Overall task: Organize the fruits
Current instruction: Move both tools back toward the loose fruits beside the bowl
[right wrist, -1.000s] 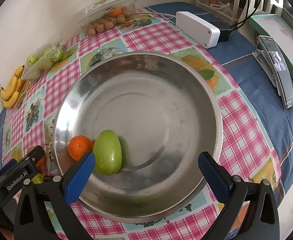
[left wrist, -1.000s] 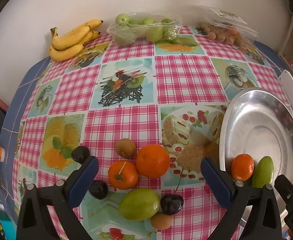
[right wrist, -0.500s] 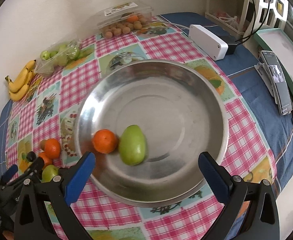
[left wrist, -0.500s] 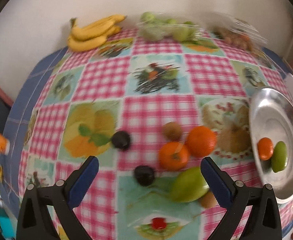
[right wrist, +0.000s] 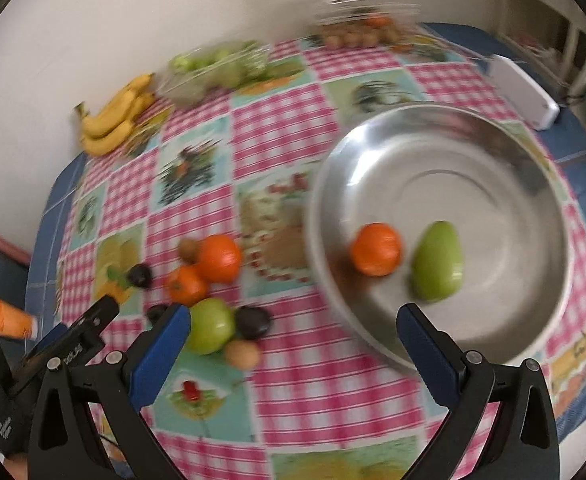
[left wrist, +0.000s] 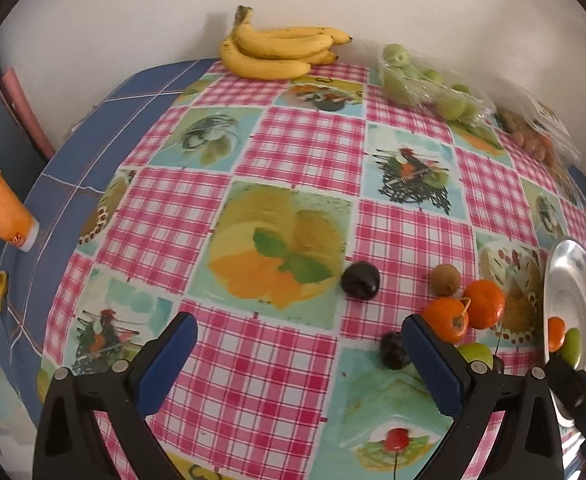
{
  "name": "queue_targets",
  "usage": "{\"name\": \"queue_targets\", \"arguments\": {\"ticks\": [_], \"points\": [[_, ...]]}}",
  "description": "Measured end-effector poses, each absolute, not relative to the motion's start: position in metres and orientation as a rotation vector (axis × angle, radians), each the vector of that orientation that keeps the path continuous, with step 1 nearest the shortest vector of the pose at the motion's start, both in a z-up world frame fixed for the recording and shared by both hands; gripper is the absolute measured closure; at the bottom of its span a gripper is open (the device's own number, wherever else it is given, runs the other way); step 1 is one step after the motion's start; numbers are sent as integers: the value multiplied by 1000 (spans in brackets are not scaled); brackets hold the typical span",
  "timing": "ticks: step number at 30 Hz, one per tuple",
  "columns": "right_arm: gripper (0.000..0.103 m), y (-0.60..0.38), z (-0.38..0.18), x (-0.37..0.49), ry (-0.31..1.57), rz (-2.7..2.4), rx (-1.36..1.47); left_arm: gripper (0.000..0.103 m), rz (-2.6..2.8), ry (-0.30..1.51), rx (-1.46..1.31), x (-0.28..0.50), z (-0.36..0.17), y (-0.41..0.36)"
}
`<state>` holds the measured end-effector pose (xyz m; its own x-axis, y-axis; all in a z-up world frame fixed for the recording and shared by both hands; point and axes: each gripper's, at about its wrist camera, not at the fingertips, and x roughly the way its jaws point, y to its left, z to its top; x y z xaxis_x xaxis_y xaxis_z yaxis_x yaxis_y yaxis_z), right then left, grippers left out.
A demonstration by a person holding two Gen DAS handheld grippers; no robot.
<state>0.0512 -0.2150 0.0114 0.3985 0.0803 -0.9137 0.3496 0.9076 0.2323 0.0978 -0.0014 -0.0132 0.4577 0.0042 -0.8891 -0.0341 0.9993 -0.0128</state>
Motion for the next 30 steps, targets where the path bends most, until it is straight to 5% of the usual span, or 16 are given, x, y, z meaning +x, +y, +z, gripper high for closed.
{"name": "queue_targets", "arguments": {"ticks": [30], "points": [[1, -175, 6, 54, 1189, -27, 336, 0, -112, 1175, -144, 108, -33, -1]]}}
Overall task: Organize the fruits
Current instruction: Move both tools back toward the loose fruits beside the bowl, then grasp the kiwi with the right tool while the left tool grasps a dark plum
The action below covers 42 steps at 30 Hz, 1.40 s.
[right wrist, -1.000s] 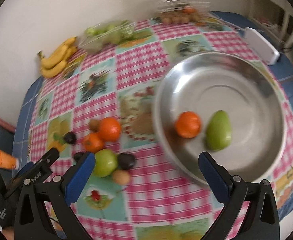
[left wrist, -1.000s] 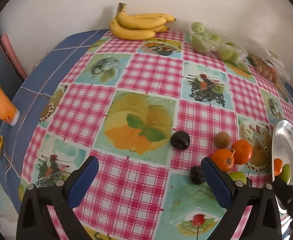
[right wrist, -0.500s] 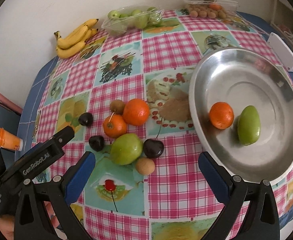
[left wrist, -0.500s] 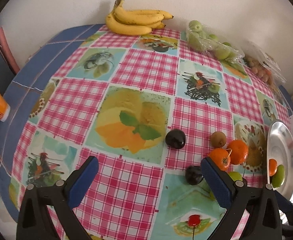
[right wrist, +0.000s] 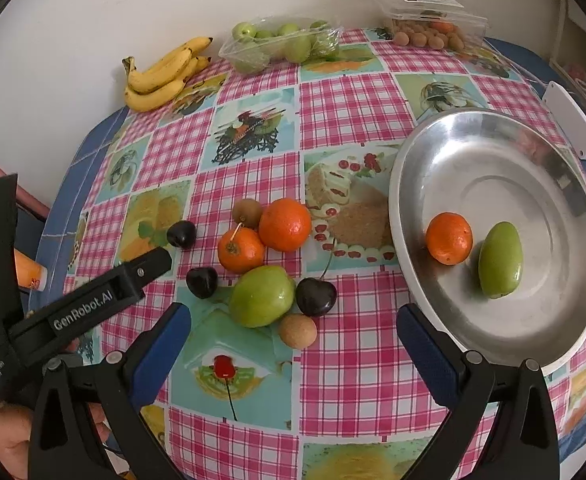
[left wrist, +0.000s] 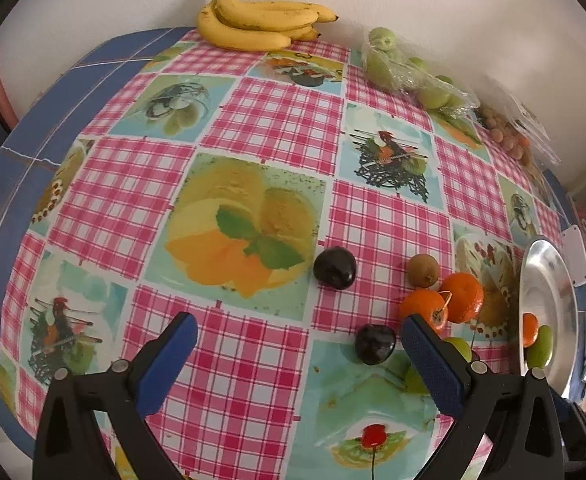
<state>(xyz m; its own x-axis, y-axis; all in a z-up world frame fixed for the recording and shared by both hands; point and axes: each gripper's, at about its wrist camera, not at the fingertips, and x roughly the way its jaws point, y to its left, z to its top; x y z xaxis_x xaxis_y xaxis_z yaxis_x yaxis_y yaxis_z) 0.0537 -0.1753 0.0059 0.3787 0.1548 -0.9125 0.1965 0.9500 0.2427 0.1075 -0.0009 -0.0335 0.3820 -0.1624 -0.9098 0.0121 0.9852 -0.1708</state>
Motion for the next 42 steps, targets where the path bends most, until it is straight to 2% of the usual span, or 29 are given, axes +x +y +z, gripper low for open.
{"name": "queue_targets", "arguments": {"ticks": [8, 10, 12, 14, 16, 18, 22, 29, 31, 42], "points": [[1, -172, -7, 52, 1242, -10, 353, 3, -190, 1210, -123, 109, -42, -15], [2, -172, -13, 52, 1263, -3, 351, 10, -201, 1217, -122, 109, -44, -18], [20, -171, -18, 53, 1283, -5, 343, 16, -214, 1230, -128, 110, -48, -19], [28, -172, -26, 54, 1307, -9, 348, 19, -225, 1247, -134, 111, -51, -21], [33, -173, -32, 54, 1318, -17, 353, 29, -234, 1257, -139, 111, -54, -22], [45, -174, -36, 56, 1328, -13, 358, 37, -239, 1266, -139, 112, -56, -24], [54, -173, -38, 57, 1328, -2, 363, 53, -274, 1266, -154, 112, -56, -29], [72, -171, -40, 58, 1321, 21, 368, 70, -300, 1271, -152, 114, -57, -34], [74, -170, -41, 59, 1320, 25, 369, 74, -299, 1269, -151, 114, -58, -34], [76, -173, -37, 57, 1314, 35, 381, 74, -308, 1236, -170, 110, -46, -32]]}}
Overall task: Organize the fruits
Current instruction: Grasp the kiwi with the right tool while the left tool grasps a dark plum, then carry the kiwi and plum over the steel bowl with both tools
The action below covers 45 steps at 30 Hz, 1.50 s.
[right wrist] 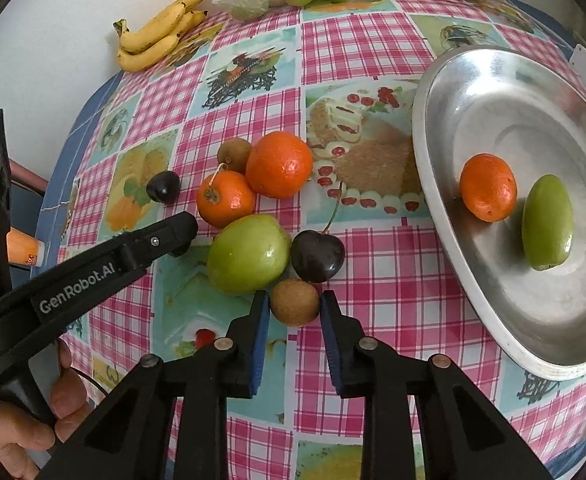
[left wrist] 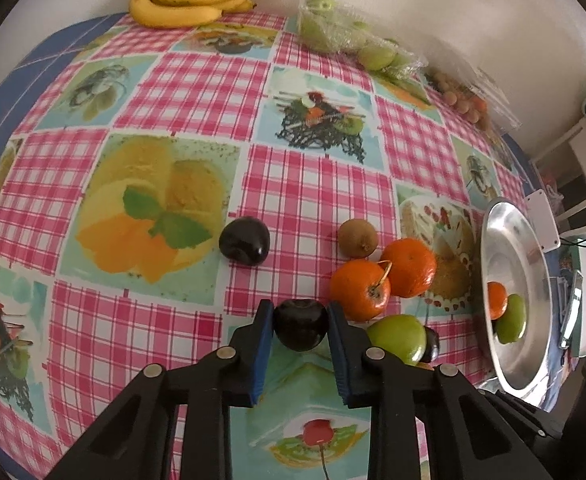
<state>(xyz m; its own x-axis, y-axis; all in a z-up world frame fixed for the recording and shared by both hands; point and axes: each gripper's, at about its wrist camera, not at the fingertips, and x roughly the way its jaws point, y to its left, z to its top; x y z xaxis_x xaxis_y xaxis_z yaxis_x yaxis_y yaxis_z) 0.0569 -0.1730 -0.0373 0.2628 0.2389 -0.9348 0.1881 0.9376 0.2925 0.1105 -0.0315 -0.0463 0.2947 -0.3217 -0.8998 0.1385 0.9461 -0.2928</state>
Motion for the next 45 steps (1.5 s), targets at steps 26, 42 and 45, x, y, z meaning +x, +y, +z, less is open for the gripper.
{"name": "queue_targets", "arguments": {"ticks": [26, 42, 45], "points": [[76, -206, 12, 37, 1200, -49, 413, 74, -339, 1136, -167, 93, 3, -47], [76, -320, 21, -11, 1099, -365, 543, 74, -519, 1101, -59, 70, 17, -138], [76, -336, 22, -17, 1081, -397, 571, 74, -544, 1083, -58, 72, 21, -151]]}}
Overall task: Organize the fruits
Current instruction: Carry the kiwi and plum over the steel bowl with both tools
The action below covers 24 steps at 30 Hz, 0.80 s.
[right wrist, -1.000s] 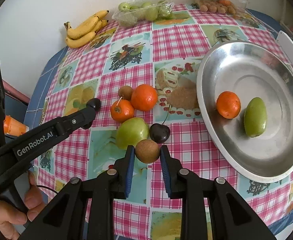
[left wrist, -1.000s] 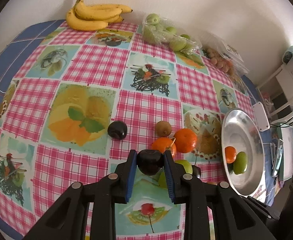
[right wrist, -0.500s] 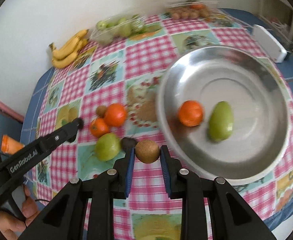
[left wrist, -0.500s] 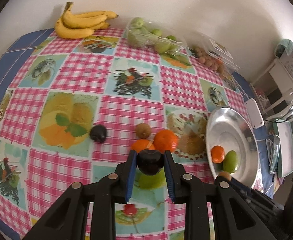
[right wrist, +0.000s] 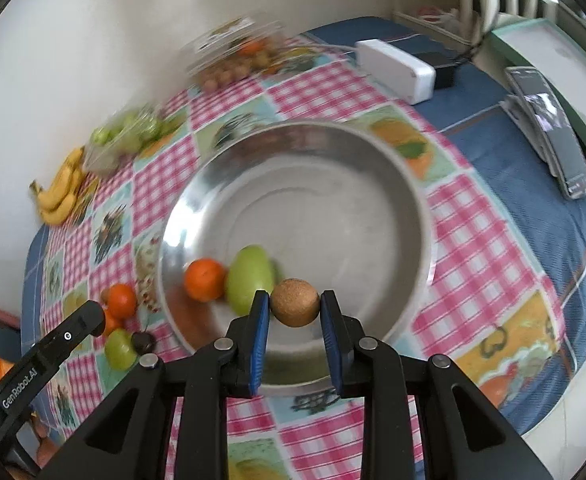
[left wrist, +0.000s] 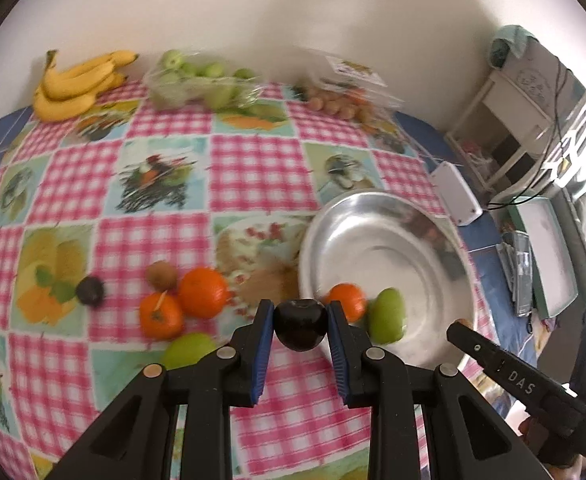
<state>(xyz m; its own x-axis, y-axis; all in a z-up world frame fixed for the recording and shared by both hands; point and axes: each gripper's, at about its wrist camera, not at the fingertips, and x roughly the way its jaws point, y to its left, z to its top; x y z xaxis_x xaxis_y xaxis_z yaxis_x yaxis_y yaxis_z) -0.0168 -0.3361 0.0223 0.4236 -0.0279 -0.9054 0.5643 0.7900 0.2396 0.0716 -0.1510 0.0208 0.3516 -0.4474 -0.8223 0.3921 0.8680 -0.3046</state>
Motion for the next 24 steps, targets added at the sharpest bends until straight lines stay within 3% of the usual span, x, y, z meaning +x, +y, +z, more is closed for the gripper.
{"name": "queue_targets", "arguments": {"ticks": [24], "points": [[76, -357, -6, 35, 1094, -403, 525, 74, -641, 1052, 7, 110, -26, -228]]}}
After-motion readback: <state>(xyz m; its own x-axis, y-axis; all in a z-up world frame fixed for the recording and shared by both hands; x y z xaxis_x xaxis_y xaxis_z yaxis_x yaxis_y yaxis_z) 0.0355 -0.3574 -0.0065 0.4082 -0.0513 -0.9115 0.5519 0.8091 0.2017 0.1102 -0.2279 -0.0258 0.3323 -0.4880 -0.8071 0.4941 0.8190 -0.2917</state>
